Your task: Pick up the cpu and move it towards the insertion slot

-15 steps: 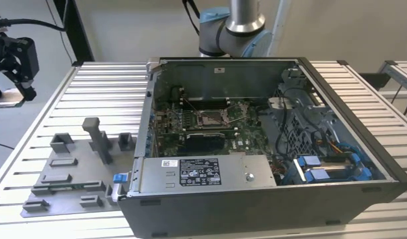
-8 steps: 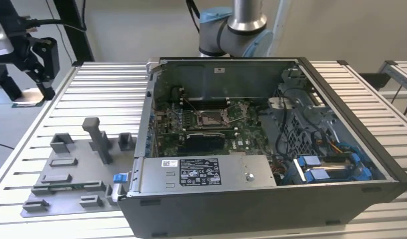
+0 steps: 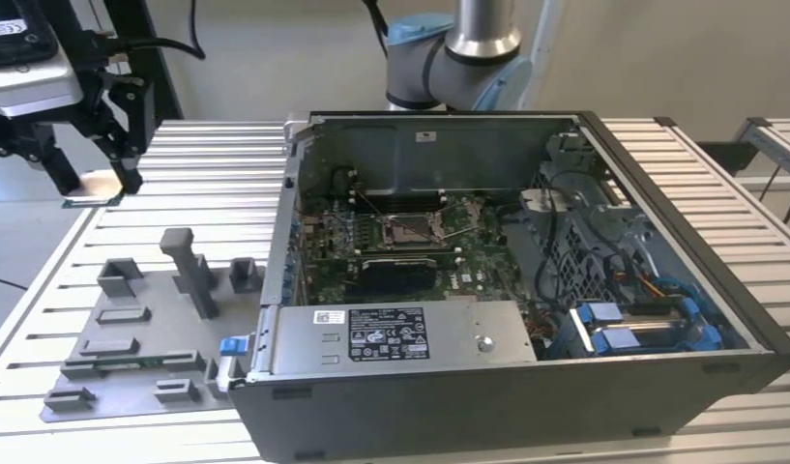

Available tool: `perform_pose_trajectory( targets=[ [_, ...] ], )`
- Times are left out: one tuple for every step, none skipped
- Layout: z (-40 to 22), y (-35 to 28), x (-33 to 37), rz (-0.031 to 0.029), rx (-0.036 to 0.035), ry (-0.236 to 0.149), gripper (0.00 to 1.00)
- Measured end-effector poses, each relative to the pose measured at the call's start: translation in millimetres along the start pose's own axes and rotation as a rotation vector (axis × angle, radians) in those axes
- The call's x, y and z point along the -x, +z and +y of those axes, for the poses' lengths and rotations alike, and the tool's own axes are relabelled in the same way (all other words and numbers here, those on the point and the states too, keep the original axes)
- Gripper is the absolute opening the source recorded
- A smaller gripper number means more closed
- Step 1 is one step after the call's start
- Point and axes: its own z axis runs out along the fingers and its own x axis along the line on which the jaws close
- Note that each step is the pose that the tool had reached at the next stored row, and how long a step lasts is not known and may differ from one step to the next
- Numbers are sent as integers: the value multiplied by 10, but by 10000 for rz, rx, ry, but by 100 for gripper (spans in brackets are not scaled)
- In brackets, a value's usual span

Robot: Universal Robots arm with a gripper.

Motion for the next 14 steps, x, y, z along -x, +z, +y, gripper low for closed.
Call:
perform_pose_trajectory(
  targets=[
    [-1,0,39,0,1,-1,0],
    [-3,-1,79,1,1,-1,0],
    [-5,-1,118,3,1,-1,0],
    [-6,-2,159,4,1,-1,0],
    [-8,-3,197,5,1,-1,0],
    [-9,-4,234,6,0,-1,0],
    [-10,-4,273,7,1,0,0],
    [-12,-5,313,8,1,0,0],
    [-13,-5,354,9,2,-1,0],
    [-15,-6,392,10,1,-1,0],
    [-16,-7,434,12,1,0,0],
    [-18,-7,475,13,1,0,0],
    [-19,-8,516,13,2,0,0],
    [-21,-9,557,15,1,0,0]
  ],
)
